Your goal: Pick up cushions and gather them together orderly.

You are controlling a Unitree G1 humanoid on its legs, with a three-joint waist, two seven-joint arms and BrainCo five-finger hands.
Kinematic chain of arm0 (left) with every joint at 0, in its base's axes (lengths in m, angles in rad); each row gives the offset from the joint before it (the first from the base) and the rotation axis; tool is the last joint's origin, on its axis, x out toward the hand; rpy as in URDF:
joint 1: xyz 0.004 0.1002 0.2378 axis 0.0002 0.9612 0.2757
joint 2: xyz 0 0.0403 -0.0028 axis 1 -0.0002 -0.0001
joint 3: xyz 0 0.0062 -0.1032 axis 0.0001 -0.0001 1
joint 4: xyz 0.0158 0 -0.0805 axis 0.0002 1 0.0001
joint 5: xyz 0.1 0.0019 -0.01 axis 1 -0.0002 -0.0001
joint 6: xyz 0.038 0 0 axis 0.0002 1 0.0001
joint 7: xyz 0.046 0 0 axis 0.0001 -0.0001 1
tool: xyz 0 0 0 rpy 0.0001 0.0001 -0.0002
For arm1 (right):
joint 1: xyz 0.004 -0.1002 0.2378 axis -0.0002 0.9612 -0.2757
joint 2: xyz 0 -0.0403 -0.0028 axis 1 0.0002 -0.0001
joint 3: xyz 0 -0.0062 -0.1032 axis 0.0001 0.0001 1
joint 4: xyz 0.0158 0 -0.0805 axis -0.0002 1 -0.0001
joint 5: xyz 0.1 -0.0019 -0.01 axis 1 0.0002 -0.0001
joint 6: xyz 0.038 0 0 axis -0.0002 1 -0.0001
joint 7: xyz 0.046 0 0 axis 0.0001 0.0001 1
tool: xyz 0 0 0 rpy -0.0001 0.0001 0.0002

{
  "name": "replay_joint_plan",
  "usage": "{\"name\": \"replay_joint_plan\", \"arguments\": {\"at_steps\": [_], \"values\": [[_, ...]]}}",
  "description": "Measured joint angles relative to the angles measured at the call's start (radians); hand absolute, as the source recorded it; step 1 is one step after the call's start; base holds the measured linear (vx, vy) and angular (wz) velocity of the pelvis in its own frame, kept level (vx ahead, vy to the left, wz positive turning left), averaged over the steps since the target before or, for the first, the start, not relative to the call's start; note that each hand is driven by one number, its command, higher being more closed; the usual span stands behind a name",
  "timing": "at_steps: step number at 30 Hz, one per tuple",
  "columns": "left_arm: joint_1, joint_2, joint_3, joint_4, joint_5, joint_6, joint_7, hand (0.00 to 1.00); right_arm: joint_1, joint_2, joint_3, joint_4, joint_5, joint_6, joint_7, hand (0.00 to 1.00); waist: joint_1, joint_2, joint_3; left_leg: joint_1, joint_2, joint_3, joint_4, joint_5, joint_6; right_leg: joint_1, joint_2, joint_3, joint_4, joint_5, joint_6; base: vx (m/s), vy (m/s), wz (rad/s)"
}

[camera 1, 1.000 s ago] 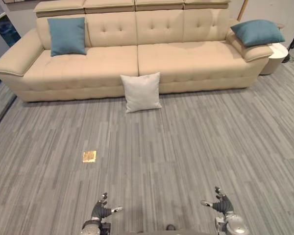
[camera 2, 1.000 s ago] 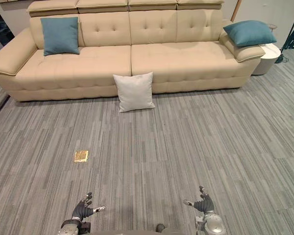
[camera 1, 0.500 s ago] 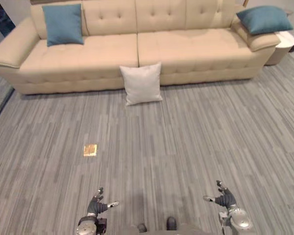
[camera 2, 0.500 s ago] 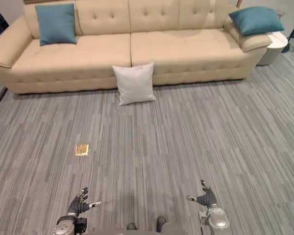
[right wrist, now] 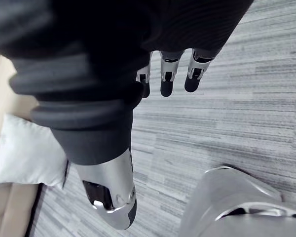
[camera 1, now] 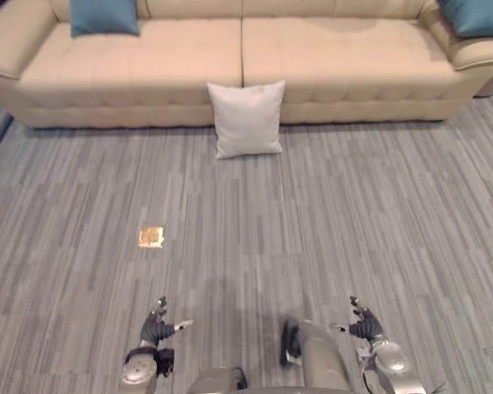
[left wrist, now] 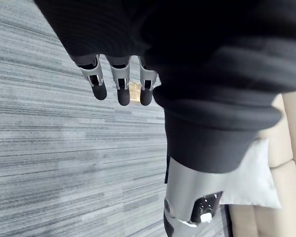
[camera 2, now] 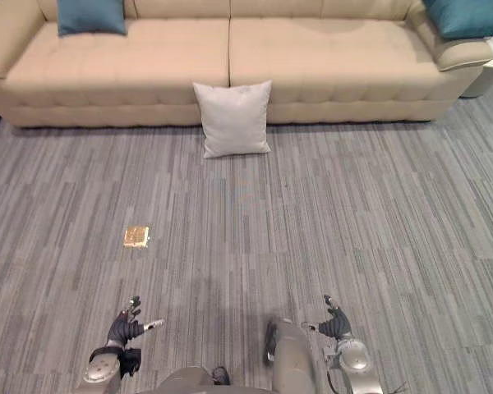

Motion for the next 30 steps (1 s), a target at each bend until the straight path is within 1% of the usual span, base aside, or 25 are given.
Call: {"name": "replay_joint_plan", "arguments": {"at_steps": [1,2,3,4,5,7,10,11,12,13,14,15,16,17,18,19,20,21,22,23,24,25,27,28,30], "values": [[-0.008,0.0,-0.001,0.01,0.0,-0.001,-0.002,0.0,-0.011,0.006,0.0,-0.012,0.0,0.001,0.0,0.0,0.002,-0.004,0.0,-0.048,0.014,0.005,0.112,0.036,-0.06,-0.004,0.002,-0.007,0.051,-0.061,-0.013,0.57,-0.302,0.19],[-0.009,-0.007,0.0,0.015,0.0,-0.001,-0.002,0.0,-0.011,0.005,0.0,-0.026,0.0,0.001,0.001,0.0,0.003,0.0,0.002,-0.122,0.044,0.006,0.303,0.103,-0.079,0.03,0.011,-0.017,0.064,-0.109,-0.028,0.59,-0.323,0.12],[-0.007,-0.011,0.001,0.016,0.0,0.0,-0.002,0.0,-0.011,0.004,0.001,-0.028,0.0,0.001,0.001,0.0,0.003,0.005,0.006,-0.166,0.069,0.009,0.42,0.164,-0.072,0.068,0.022,-0.022,0.052,-0.13,-0.033,0.61,-0.318,0.06],[-0.002,-0.016,0.002,0.022,0.0,-0.001,-0.003,0.0,-0.011,0.005,0.005,-0.027,0.001,0.001,0.0,0.0,0.016,0.012,0.013,-0.244,0.135,0.025,0.656,0.238,-0.056,0.163,0.054,-0.023,0.006,-0.155,-0.044,0.61,-0.288,-0.18],[-0.003,-0.017,0.006,0.036,-0.001,-0.001,-0.003,0.0,-0.013,0.007,0.016,-0.027,0.009,0.0,-0.004,0.0,0.035,0.01,0.017,-0.313,0.189,0.071,0.856,0.199,0.002,0.261,0.087,-0.006,-0.053,-0.171,-0.054,0.59,-0.259,-0.31],[-0.003,-0.017,0.013,0.041,-0.005,-0.001,-0.002,0.0,-0.032,0.01,0.024,-0.025,0.025,-0.001,-0.02,0.0,0.061,-0.014,0.029,-0.401,0.201,0.126,0.939,0.175,0.038,0.387,0.098,0.032,-0.141,-0.177,-0.056,0.64,-0.197,-0.54],[-0.002,-0.018,0.015,0.04,-0.016,-0.001,-0.003,0.0,-0.059,0.0,0.019,-0.022,0.029,-0.003,-0.027,0.0,0.088,-0.029,0.035,-0.533,0.178,0.215,0.771,0.165,0.053,0.502,0.093,0.092,-0.251,-0.177,-0.055,0.44,-0.049,-0.55],[0.004,-0.018,0.024,0.04,-0.022,-0.001,-0.003,0.0,-0.076,0.001,0.018,-0.02,0.029,-0.001,-0.031,0.0,0.093,-0.037,0.039,-0.573,0.137,0.216,0.62,0.166,0.052,0.545,0.078,0.112,-0.291,-0.185,-0.041,0.62,0.052,-0.62],[0.009,-0.031,0.043,0.04,-0.027,0.0,-0.003,0.0,-0.086,0.003,0.009,-0.018,0.029,-0.001,-0.033,0.0,0.094,-0.04,0.042,-0.588,0.084,0.2,0.4,0.187,0.022,0.589,0.059,0.122,-0.318,-0.194,-0.024,0.52,0.084,-0.52],[0.008,-0.036,0.047,0.039,-0.029,0.0,-0.002,0.0,-0.087,0.004,0.006,-0.018,0.028,-0.001,-0.036,0.0,0.095,-0.037,0.041,-0.589,0.06,0.187,0.281,0.208,0.0,0.609,0.053,0.121,-0.331,-0.2,-0.014,0.54,0.138,-0.5],[0.012,-0.043,0.047,0.039,-0.031,0.0,-0.002,0.0,-0.083,0.001,0.0,-0.017,0.028,-0.002,-0.041,0.0,0.106,-0.023,0.032,-0.583,0.027,0.161,0.065,0.27,-0.019,0.65,0.049,0.131,-0.361,-0.22,0.016,0.56,0.215,-0.53],[0.015,-0.049,0.047,0.041,-0.032,0.0,0.0,0.0,-0.071,-0.006,0.001,-0.014,0.028,-0.002,-0.042,0.0,0.116,0.0,0.018,-0.597,0.029,0.148,-0.018,0.326,0.015,0.69,0.059,0.149,-0.384,-0.252,0.044,0.68,0.318,-0.51],[0.013,-0.045,0.05,0.051,-0.033,0.0,0.003,0.0,-0.066,0.002,0.002,-0.003,0.028,-0.001,-0.042,0.0,0.123,-0.014,0.014,-0.596,0.011,0.136,0.025,0.41,0.078,0.72,0.044,0.149,-0.381,-0.278,0.061,0.58,0.289,-0.21],[0.012,-0.045,0.053,0.054,-0.033,0.001,0.004,0.0,-0.059,0.01,0.001,0.004,0.028,0.0,-0.041,0.0,0.118,-0.033,-0.001,-0.604,-0.012,0.133,0.049,0.426,0.104,0.729,0.022,0.141,-0.362,-0.295,0.072,0.6,0.271,0.19],[0.011,-0.055,0.05,0.052,-0.032,0.001,0.006,0.0,-0.033,0.015,0.0,0.004,0.027,0.0,-0.041,0.0,0.109,-0.059,-0.024,-0.623,-0.039,0.127,0.115,0.402,0.139,0.706,-0.024,0.128,-0.272,-0.32,0.094,0.64,0.235,0.36],[0.012,-0.065,0.044,0.054,-0.032,0.001,0.004,0.0,-0.018,0.019,-0.009,0.007,0.027,0.0,-0.04,0.0,0.11,-0.069,-0.032,-0.617,-0.059,0.129,0.175,0.337,0.157,0.668,-0.052,0.13,-0.128,-0.325,0.102,0.66,0.24,0.32],[0.014,-0.066,0.042,0.055,-0.032,0.001,0.003,0.0,-0.011,0.025,-0.017,0.008,0.027,0.0,-0.04,0.0,0.112,-0.074,-0.034,-0.602,-0.071,0.13,0.193,0.306,0.164,0.638,-0.07,0.136,-0.031,-0.321,0.108,0.66,0.258,0.23],[0.017,-0.064,0.042,0.061,-0.031,0.003,0.003,0.0,0.001,0.033,-0.021,0.008,0.027,0.0,-0.04,0.0,0.11,-0.085,-0.034,-0.563,-0.094,0.129,0.21,0.259,0.174,0.572,-0.101,0.158,0.171,-0.281,0.163,0.65,0.253,0.26],[0.016,-0.053,0.041,0.063,-0.031,0.011,0.002,0.0,0.009,0.045,-0.019,0.01,0.027,0.0,-0.038,0.0,0.102,-0.098,-0.029,-0.492,-0.122,0.125,0.216,0.205,0.184,0.484,-0.131,0.204,0.439,-0.174,0.214,0.76,0.266,0.28],[0.017,-0.045,0.04,0.063,-0.031,0.018,0.003,0.0,0.009,0.054,-0.015,0.015,0.026,0.001,-0.038,0.0,0.101,-0.098,-0.025,-0.409,-0.138,0.121,0.21,0.16,0.194,0.4,-0.142,0.213,0.654,-0.2,0.183,0.62,0.18,0.18],[0.019,-0.044,0.039,0.063,-0.031,0.022,0.005,0.0,0.008,0.055,-0.009,0.017,0.026,0.001,-0.038,0.0,0.098,-0.092,-0.022,-0.357,-0.139,0.12,0.2,0.141,0.194,0.364,-0.146,0.205,0.72,-0.227,0.141,0.6,0.137,0.03],[0.031,-0.042,0.032,0.062,-0.031,0.022,0.006,0.0,0.006,0.056,0.007,0.016,0.026,0.0,-0.038,0.0,0.085,-0.075,-0.02,-0.262,-0.139,0.114,0.159,0.117,0.193,0.301,-0.14,0.166,0.748,-0.265,0.094,0.59,0.102,0.02],[0.029,-0.027,0.028,0.063,-0.031,0.021,0.004,0.0,0.01,0.056,0.024,0.006,0.025,-0.002,-0.037,0.0,0.07,-0.06,-0.02,-0.158,-0.137,0.099,0.09,0.105,0.189,0.199,-0.117,0.099,0.645,-0.314,0.072,0.55,0.06,0.26],[0.015,-0.022,0.029,0.064,-0.03,0.021,0.004,0.0,0.01,0.056,0.024,0.006,0.025,-0.002,-0.037,0.0,0.05,-0.056,-0.02,-0.11,-0.133,0.077,0.063,0.105,0.189,0.14,-0.093,0.064,0.495,-0.324,0.068,0.59,-0.022,0.77],[-0.006,-0.017,0.026,0.072,-0.029,0.02,0.002,0.0,0.018,0.053,0.018,0.007,0.025,0.0,-0.037,0.0,0.022,-0.058,-0.02,-0.063,-0.126,0.048,0.027,0.102,0.162,0.114,-0.042,0.053,0.156,-0.256,0.08,0.72,-0.077,0.91]]}}
